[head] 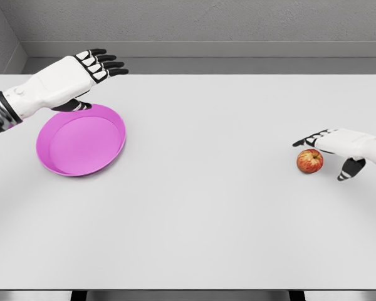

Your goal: Put the apple on the plate with both arms

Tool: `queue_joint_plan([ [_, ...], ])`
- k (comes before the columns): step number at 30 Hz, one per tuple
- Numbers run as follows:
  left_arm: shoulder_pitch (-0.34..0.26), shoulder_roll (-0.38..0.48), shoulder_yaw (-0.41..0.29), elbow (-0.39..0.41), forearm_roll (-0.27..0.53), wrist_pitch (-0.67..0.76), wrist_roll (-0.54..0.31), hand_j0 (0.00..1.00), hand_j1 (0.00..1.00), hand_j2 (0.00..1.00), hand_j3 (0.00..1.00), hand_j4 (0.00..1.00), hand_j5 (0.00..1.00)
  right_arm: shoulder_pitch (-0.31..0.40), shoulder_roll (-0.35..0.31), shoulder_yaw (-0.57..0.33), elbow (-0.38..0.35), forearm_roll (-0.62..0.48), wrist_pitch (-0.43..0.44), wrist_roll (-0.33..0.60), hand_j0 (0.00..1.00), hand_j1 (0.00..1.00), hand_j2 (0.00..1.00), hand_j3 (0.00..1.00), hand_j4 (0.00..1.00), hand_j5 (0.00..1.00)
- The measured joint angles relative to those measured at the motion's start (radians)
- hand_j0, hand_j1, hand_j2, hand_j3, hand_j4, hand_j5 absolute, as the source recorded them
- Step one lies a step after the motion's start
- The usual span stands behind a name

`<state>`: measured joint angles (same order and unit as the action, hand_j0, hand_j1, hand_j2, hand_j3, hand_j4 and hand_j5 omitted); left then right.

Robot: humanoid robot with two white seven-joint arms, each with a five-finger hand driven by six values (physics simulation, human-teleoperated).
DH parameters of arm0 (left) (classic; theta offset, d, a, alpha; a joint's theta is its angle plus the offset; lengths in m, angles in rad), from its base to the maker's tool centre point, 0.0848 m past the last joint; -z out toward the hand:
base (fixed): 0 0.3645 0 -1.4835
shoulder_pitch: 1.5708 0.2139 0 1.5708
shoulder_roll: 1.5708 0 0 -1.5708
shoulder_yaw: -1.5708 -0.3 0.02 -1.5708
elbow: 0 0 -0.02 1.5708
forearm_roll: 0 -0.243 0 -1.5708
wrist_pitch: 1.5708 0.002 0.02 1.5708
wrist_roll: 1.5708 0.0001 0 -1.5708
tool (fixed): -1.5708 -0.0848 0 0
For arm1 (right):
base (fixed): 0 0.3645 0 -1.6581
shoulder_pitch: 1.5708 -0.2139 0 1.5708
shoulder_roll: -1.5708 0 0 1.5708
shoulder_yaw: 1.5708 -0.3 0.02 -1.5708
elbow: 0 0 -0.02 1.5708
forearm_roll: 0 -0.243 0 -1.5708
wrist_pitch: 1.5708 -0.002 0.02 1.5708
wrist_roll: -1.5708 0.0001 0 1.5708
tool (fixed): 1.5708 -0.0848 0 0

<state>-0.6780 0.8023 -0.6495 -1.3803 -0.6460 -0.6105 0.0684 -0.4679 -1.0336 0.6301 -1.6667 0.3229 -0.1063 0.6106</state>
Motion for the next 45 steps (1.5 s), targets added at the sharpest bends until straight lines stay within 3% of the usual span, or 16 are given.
queue_joint_plan([
  [4,0.002,0.000,0.001,0.001,-0.001,0.000,0.000,1.00,1.00,1.00,1.00,1.00,1.00,-0.046,0.026,0.018,0.028,0.001,0.001,0.000,1.00,1.00,1.00,1.00,1.00,1.00],
  [16,0.003,-0.002,0.002,0.000,-0.009,0.000,-0.001,1.00,1.00,1.00,1.00,1.00,1.00,-0.052,0.054,0.077,0.071,0.004,0.002,0.001,1.00,1.00,1.00,1.00,1.00,1.00],
  [19,0.003,-0.003,0.003,-0.001,-0.012,0.000,-0.001,1.00,1.00,1.00,1.00,1.00,1.00,-0.052,0.054,0.081,0.071,0.006,0.002,0.000,0.73,0.73,0.73,0.73,0.73,0.73],
  [21,0.003,-0.003,0.004,-0.001,-0.013,0.000,-0.001,1.00,1.00,1.00,1.00,1.00,1.00,-0.052,0.054,0.082,0.071,0.007,0.002,0.000,0.62,0.62,0.62,0.62,0.62,0.62],
  [24,0.003,-0.004,0.006,-0.002,-0.014,0.000,-0.002,1.00,1.00,1.00,1.00,1.00,1.00,-0.052,0.053,0.083,0.070,0.009,0.002,0.000,0.57,0.57,0.57,0.57,0.57,0.57],
  [45,-0.002,0.003,0.010,-0.002,-0.011,0.000,-0.001,1.00,1.00,1.00,1.00,1.00,1.00,-0.103,0.050,0.074,0.067,0.014,0.002,0.001,0.49,0.49,0.49,0.49,0.49,0.49],
])
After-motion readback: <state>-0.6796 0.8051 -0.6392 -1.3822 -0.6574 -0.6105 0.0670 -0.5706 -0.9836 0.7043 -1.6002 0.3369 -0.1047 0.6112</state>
